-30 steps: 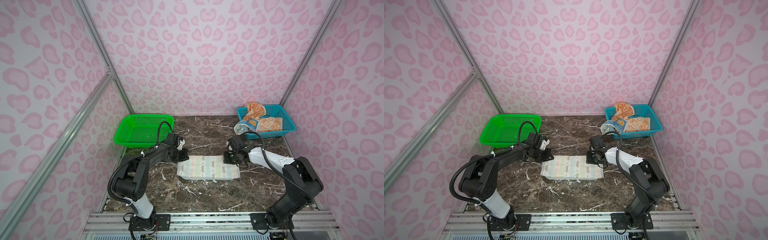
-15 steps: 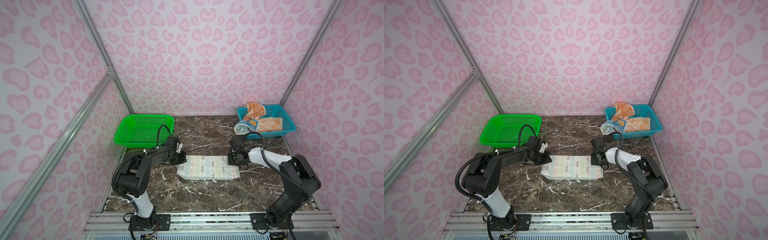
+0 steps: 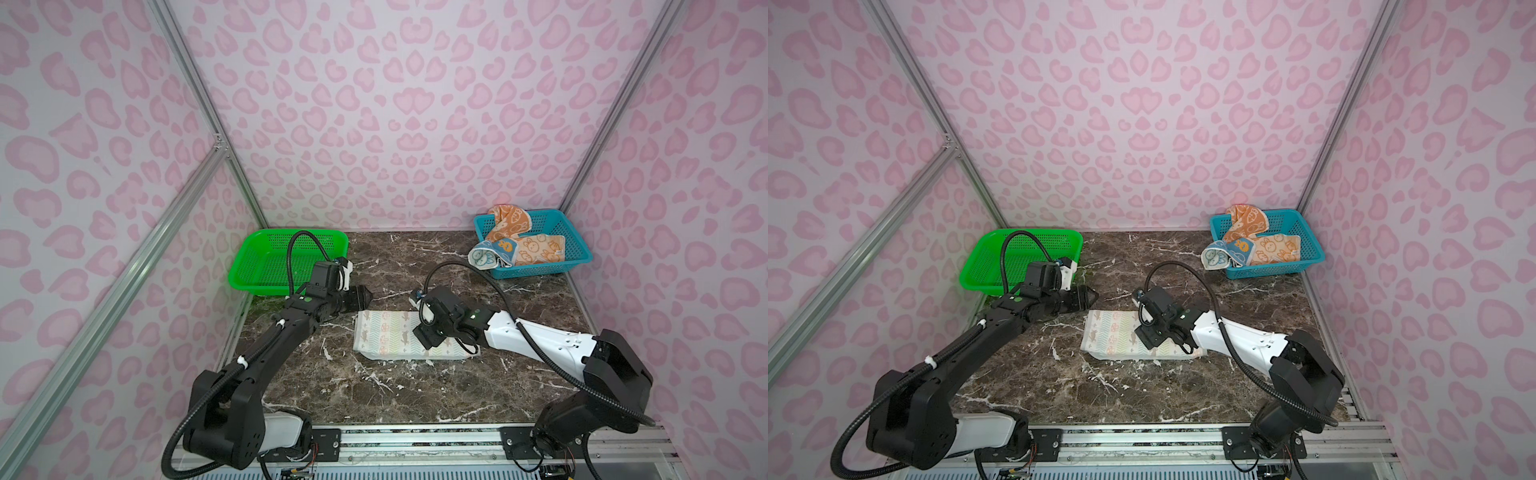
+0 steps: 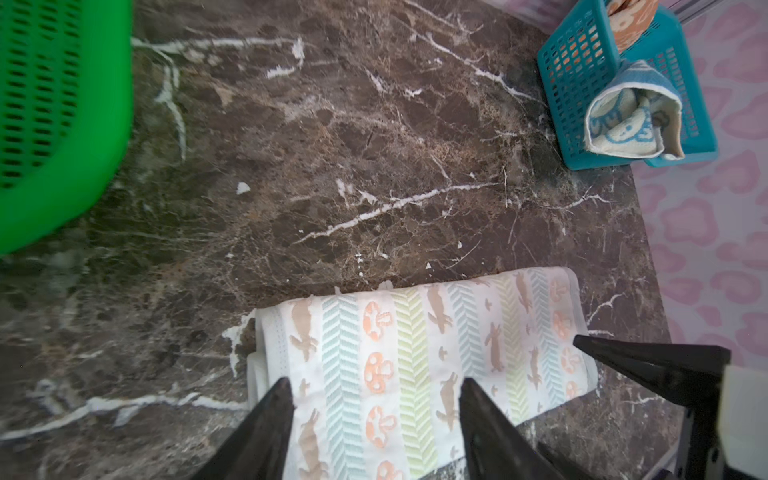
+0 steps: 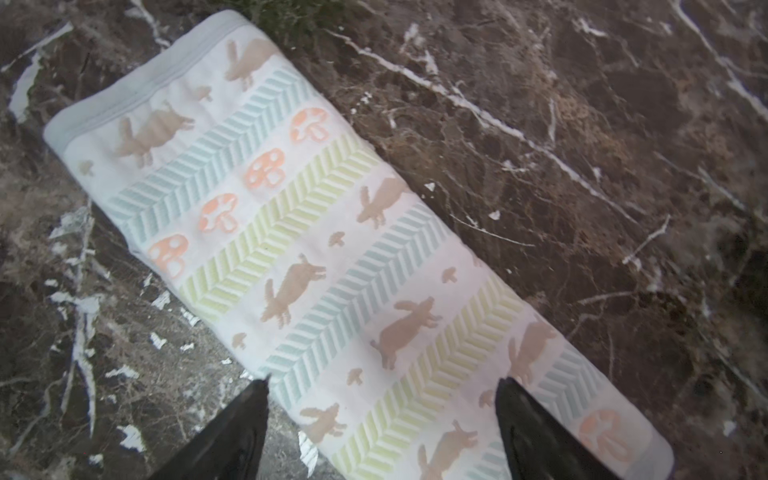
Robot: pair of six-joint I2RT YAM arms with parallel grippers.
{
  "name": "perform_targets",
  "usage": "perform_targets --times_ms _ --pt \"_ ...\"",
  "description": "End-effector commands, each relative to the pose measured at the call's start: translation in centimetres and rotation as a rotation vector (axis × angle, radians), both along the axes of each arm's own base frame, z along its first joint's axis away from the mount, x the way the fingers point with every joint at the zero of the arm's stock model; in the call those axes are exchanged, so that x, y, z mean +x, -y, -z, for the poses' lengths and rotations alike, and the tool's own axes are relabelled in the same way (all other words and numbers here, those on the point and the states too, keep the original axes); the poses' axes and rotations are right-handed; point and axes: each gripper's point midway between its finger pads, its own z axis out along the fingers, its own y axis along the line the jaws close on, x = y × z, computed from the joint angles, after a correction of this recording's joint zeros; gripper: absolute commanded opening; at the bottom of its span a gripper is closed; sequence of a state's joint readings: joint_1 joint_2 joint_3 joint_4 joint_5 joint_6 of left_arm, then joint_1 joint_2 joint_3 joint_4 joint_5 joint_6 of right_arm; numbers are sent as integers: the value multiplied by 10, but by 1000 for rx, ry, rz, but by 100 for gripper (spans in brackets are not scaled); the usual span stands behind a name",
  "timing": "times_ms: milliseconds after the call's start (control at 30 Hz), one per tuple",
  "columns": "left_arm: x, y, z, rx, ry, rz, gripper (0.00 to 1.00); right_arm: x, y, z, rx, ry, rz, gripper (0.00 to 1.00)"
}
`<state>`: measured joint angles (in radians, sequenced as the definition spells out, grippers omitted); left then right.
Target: Fold and stack the towels
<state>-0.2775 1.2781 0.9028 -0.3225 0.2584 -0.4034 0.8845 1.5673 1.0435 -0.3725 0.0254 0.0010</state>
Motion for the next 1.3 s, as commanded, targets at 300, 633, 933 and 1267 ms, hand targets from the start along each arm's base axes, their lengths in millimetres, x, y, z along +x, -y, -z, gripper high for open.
perform_targets --times_ms 300,633,933,1267 --pt "-35 -64 14 -1 -9 -221 97 -43 -88 36 -107 116 -450 84" --pt "-44 -93 31 2 -74 -363 97 -45 -104 82 -179 -1 -523 77" --pt "-46 -85 47 -74 -166 -342 97 -34 -92 107 -217 -83 -459 61" --pt "-54 -65 74 -156 -282 -275 97 -33 -99 106 -128 -46 -435 22"
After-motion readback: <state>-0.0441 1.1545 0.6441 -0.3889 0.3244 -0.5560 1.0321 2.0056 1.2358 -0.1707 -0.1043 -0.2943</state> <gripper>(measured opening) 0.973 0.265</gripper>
